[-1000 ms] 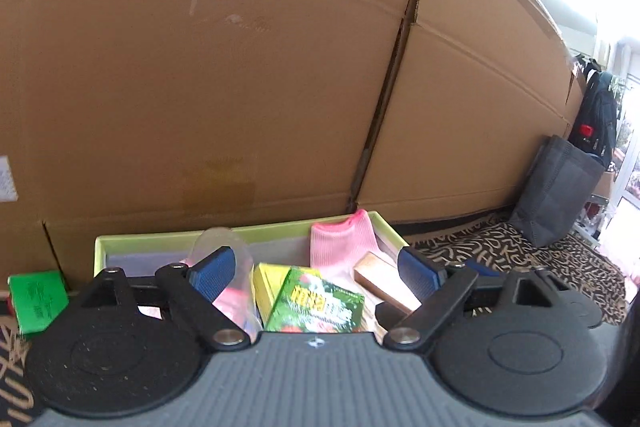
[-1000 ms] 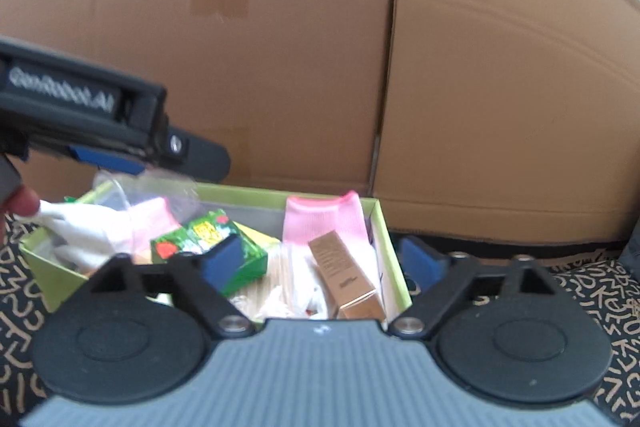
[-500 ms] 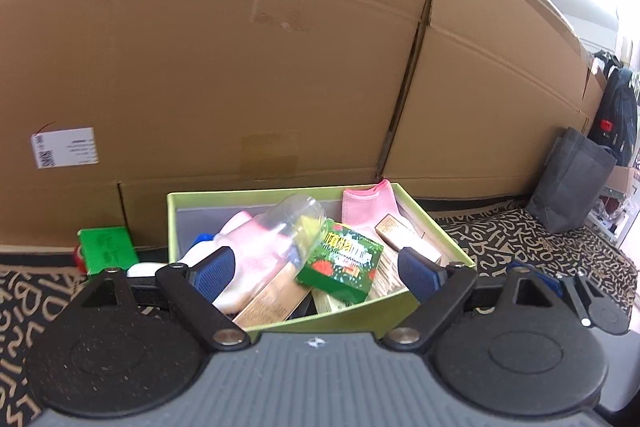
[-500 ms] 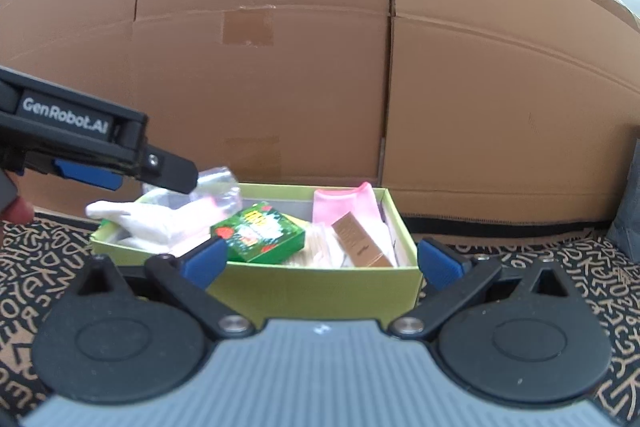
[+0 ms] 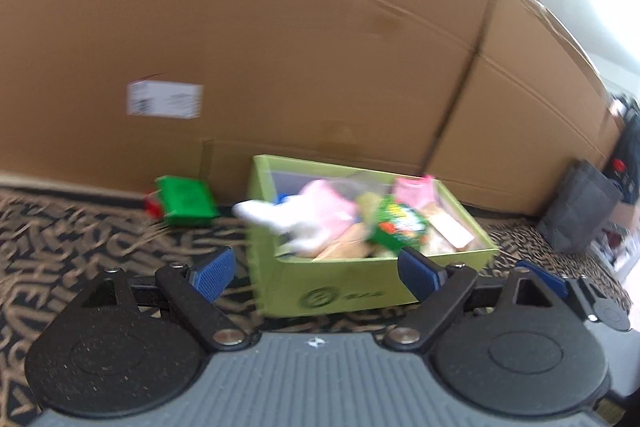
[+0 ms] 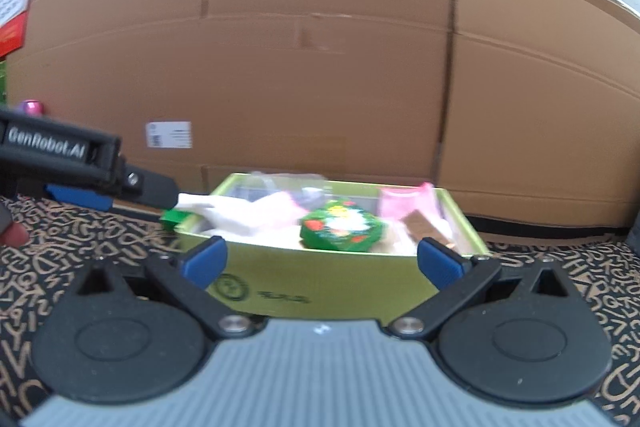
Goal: Organize objects
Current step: 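Move both open tools toward the green box and red tape roll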
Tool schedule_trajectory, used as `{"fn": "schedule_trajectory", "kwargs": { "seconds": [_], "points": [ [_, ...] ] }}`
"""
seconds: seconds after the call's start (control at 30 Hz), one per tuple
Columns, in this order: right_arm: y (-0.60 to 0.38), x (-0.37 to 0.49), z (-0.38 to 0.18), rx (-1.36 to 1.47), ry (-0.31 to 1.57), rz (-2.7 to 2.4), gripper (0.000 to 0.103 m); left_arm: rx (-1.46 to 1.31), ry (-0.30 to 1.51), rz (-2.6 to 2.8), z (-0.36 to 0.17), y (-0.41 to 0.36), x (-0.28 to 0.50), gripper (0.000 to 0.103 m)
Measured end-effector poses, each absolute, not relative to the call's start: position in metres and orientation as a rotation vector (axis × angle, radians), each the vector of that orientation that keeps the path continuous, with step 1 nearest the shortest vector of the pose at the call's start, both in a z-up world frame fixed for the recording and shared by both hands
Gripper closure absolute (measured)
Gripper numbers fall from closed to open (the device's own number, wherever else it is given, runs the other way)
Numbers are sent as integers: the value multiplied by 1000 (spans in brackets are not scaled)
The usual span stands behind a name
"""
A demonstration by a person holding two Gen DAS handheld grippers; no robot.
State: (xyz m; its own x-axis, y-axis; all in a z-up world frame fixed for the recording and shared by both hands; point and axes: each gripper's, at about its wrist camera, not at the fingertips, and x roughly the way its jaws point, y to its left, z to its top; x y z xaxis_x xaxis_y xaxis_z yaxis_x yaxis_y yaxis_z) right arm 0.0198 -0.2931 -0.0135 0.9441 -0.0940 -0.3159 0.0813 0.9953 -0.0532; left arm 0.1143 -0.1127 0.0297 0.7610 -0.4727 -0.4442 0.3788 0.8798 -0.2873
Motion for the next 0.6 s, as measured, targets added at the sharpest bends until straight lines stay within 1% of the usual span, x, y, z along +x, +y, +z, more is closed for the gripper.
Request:
{"fn": "schedule_trajectory", "kwargs": {
  "seconds": [0.27, 0.4, 0.43, 0.5, 0.6],
  "points": [
    [-219, 38, -20, -119, 358, 105, 0, -255, 589, -275, -4, -25, 114, 12],
    [-177, 56, -27, -167, 384, 196, 0, -296, 601, -216, -12, 13, 119, 12],
    [-168, 63, -29, -177, 393, 212, 1, -303, 602, -214, -13, 21, 123, 12],
    [-152, 77, -32, -187, 407, 235, 11, -309, 594, -213, -13, 32, 127, 12],
    [-133, 101, -35, -201, 434, 250, 18, -284, 596, -217, -14, 43, 139, 12]
  ]
}}
